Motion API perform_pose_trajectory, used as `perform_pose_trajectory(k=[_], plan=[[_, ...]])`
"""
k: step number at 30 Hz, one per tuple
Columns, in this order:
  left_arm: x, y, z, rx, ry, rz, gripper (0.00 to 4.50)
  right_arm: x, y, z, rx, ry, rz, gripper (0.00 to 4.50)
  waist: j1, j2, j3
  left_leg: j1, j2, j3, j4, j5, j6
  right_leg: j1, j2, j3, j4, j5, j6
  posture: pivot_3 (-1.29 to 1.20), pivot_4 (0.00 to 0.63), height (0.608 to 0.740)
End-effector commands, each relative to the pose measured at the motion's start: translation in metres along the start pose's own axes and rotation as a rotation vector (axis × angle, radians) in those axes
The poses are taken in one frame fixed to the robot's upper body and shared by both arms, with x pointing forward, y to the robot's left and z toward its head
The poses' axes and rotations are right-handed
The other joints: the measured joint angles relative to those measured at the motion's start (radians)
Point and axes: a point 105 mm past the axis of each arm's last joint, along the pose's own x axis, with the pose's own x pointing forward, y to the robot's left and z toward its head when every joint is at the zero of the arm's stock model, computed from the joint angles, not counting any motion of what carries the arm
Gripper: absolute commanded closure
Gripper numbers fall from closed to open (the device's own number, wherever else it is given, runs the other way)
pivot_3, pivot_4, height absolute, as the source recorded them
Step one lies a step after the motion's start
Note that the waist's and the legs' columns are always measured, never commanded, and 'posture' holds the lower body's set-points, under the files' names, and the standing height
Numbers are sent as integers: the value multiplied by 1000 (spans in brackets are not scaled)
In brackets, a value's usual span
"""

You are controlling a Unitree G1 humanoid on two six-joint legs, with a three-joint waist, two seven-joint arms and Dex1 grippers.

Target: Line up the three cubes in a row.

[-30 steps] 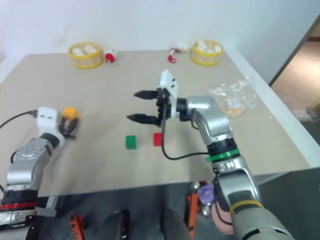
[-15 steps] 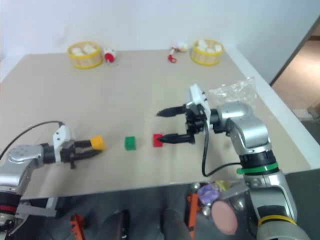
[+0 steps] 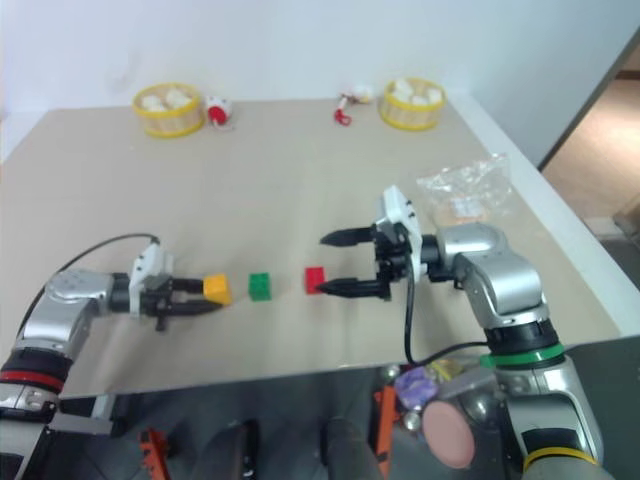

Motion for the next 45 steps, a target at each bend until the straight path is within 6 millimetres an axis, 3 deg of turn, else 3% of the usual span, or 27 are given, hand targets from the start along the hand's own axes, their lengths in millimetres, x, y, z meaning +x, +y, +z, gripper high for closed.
perform_pose_trajectory(k=[1, 10, 22, 38, 40, 42, 45], plan=[[-5, 3, 1, 34, 17, -9, 3208, -6, 2, 14, -54, -25, -13, 0, 0, 0, 0, 0, 0, 0, 0, 0, 0, 0, 0, 0, 0, 0, 0, 0, 150, 740], [-23, 7, -12, 54, 67, 16, 3208, -7, 1, 16, -52, -23, -18, 0, -1, 0, 0, 1, 0, 0, 0, 0, 0, 0, 0, 0, 0, 0, 0, 0, 150, 740], [-27, 20, -9, 136, 67, 41, 3208, -5, -1, 18, -59, -27, -16, 0, -1, 0, 0, 2, 1, 0, 1, 1, 1, 0, 1, 0, 1, 1, -5, 0, 150, 740], [-22, 14, -14, 118, 68, -14, 3208, -8, -3, 21, -67, -18, -22, 0, -1, 0, 0, 2, 1, 0, 2, 1, 2, 0, 1, 0, 1, 3, -3, 0, 150, 740], [-21, 14, -15, 111, 73, -20, 2037, -9, -4, 21, -70, -16, -26, 0, -1, 0, 0, 2, 1, 0, 2, 1, 2, 0, 1, 0, 1, 3, -3, 0, 150, 740], [-20, 14, -15, 105, 70, -20, 1538, -9, -5, 21, -71, -14, -28, 0, -1, 0, 0, 2, 1, 0, 2, 1, 2, 0, 1, 0, 1, 3, -3, 0, 150, 740], [-19, 16, -12, 120, 54, 0, 408, -9, -6, 21, -73, -16, -31, 0, -1, 0, 0, 1, 1, 0, 2, 1, 2, 0, 1, 0, 1, 3, -2, 0, 150, 740]])
